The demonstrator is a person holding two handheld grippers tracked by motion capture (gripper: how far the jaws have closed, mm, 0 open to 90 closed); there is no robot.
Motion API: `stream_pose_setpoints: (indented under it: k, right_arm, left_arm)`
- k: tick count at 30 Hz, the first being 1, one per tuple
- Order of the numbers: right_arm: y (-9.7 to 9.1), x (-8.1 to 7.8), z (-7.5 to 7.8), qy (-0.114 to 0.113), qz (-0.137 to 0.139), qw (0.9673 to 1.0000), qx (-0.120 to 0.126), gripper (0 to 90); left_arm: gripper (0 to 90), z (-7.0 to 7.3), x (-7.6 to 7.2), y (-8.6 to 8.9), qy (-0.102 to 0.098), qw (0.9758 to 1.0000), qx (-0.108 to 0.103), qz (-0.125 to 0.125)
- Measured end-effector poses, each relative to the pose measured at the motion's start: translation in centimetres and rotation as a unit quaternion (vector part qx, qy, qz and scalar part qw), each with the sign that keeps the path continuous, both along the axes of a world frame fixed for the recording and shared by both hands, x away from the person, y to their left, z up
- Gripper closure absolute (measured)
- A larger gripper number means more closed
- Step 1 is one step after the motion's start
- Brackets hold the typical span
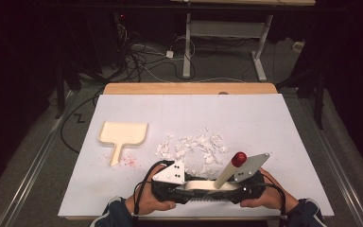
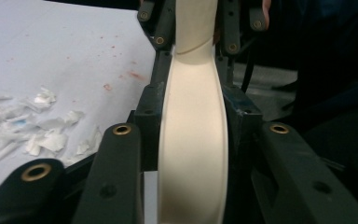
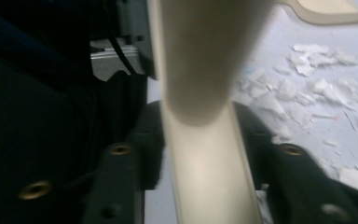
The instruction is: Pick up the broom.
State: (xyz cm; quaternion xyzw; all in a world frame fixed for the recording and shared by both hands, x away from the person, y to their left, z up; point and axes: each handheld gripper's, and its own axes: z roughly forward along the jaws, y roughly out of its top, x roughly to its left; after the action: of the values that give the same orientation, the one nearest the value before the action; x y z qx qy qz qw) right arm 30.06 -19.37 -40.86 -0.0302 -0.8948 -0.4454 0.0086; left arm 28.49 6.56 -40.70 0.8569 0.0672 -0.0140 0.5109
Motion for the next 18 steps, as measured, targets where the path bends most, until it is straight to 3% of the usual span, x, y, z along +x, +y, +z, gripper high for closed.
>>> stream_pose_setpoints:
  k: [1, 4, 6, 8, 11, 12, 14, 16, 17, 18]
  right_arm:
    - [0.1, -0.2, 0.0, 0.002, -0.003, 1.0000, 0.000, 66.0]
    - [0.2, -0.2, 0.2, -0.014, -0.017, 0.9997, -0.009, 67.8]
    - [-0.1, -0.1, 0.4, -0.014, -0.028, 0.9995, -0.006, 67.8]
    - [-0.5, 0.0, 0.8, -0.019, -0.050, 0.9986, -0.003, 67.8]
    - [-1.3, 0.4, 1.5, -0.024, -0.079, 0.9966, 0.005, 67.8]
    - [-1.7, 0.5, 1.6, -0.024, -0.086, 0.9960, 0.007, 67.8]
    - [-2.3, 0.8, 2.1, -0.030, -0.106, 0.9938, 0.011, 67.8]
    - [-3.0, 1.2, 2.6, -0.034, -0.130, 0.9907, 0.016, 67.8]
    - [-3.5, 1.3, 2.9, -0.039, -0.149, 0.9879, 0.020, 67.8]
    - [-3.9, 1.5, 3.2, -0.042, -0.162, 0.9856, 0.022, 67.8]
  left_arm:
    - [61.5, -0.1, 0.2, 0.1, 0.005, 1.0000, 0.000, -0.003]
    - [52.4, 0.1, 0.5, 0.6, -0.011, 0.9994, 0.003, 0.032]
    - [44.1, 0.3, 0.4, 1.1, -0.030, 0.9980, 0.011, 0.055]
    - [42.1, 0.6, 0.2, 1.7, -0.054, 0.9955, 0.026, 0.073]
    - [35.3, 0.7, -0.4, 2.7, -0.103, 0.9870, 0.059, 0.109]
    - [33.1, 0.6, -0.6, 3.0, -0.117, 0.9824, 0.068, 0.129]
    - [26.6, 0.4, -0.8, 4.0, -0.132, 0.9756, 0.075, 0.158]
    - [23.9, -0.1, -1.0, 5.2, -0.148, 0.9665, 0.084, 0.192]
    - [22.1, -0.1, -1.0, 5.2, -0.148, 0.9665, 0.084, 0.192]
    - [21.7, -0.6, -1.0, 6.4, -0.158, 0.9587, 0.091, 0.218]
